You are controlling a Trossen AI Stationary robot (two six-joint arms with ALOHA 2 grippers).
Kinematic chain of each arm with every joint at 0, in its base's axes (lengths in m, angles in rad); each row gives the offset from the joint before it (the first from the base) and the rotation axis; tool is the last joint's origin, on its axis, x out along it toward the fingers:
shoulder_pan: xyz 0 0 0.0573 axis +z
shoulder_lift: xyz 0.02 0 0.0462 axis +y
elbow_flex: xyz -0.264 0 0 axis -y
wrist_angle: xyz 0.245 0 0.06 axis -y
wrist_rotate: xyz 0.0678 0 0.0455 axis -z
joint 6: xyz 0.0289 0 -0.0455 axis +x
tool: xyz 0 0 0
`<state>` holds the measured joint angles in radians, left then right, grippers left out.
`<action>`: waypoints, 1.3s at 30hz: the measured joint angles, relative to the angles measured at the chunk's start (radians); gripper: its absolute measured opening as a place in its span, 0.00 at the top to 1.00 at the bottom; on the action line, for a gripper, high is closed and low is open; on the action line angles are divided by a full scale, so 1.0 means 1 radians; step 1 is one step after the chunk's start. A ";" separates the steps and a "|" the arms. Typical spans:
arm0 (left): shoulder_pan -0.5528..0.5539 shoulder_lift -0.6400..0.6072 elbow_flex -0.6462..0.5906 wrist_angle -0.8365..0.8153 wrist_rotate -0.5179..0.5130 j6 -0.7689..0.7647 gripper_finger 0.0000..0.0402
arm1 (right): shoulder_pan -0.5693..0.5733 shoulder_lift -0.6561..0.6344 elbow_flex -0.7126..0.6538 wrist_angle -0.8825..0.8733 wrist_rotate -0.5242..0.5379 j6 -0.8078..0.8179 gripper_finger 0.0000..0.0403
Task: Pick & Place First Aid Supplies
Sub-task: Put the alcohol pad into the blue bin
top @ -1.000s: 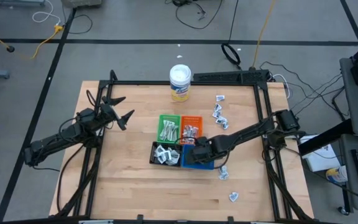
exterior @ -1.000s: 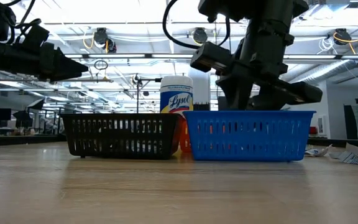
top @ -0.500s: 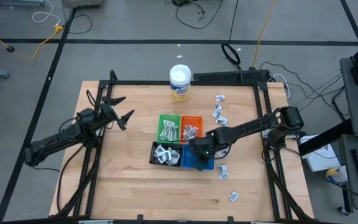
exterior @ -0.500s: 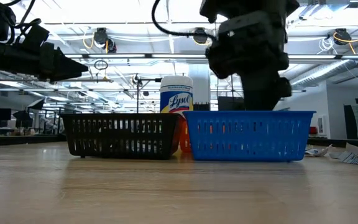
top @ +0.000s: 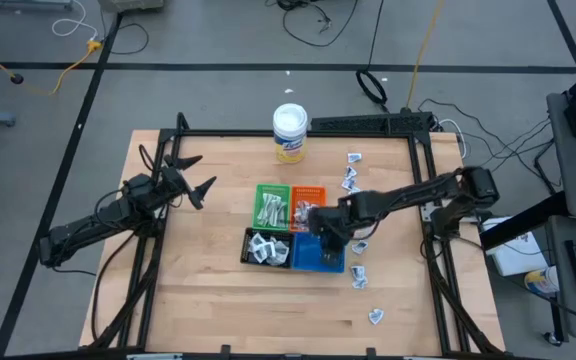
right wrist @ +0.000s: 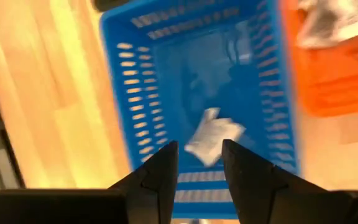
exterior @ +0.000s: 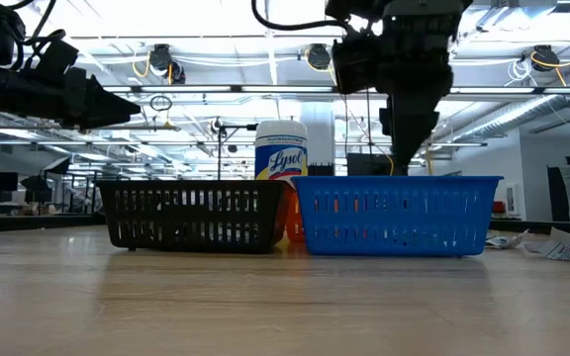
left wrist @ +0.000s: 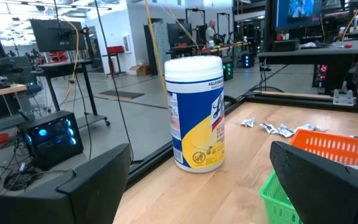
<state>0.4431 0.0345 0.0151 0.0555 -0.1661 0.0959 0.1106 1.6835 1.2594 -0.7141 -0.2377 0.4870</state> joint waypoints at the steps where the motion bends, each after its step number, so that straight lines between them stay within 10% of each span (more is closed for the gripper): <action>1: 0.000 0.000 0.000 0.000 0.000 0.000 0.02 | -0.016 -0.011 0.000 -0.010 0.006 -0.027 0.71; 18: 0.000 0.000 0.000 0.000 0.000 0.000 0.02 | -0.463 -0.039 0.000 -0.098 0.184 -0.459 0.72; 28: 0.000 0.000 0.000 0.000 0.000 0.000 0.02 | -0.720 -0.039 0.000 -0.076 0.421 -0.474 0.72; 39: 0.000 0.000 0.000 0.000 0.000 0.000 0.02 | -0.912 -0.037 0.000 0.079 0.398 -0.486 0.73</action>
<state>0.4431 0.0345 0.0151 0.0555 -0.1661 0.0960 -0.8015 1.6469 1.2591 -0.6355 0.1605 0.0006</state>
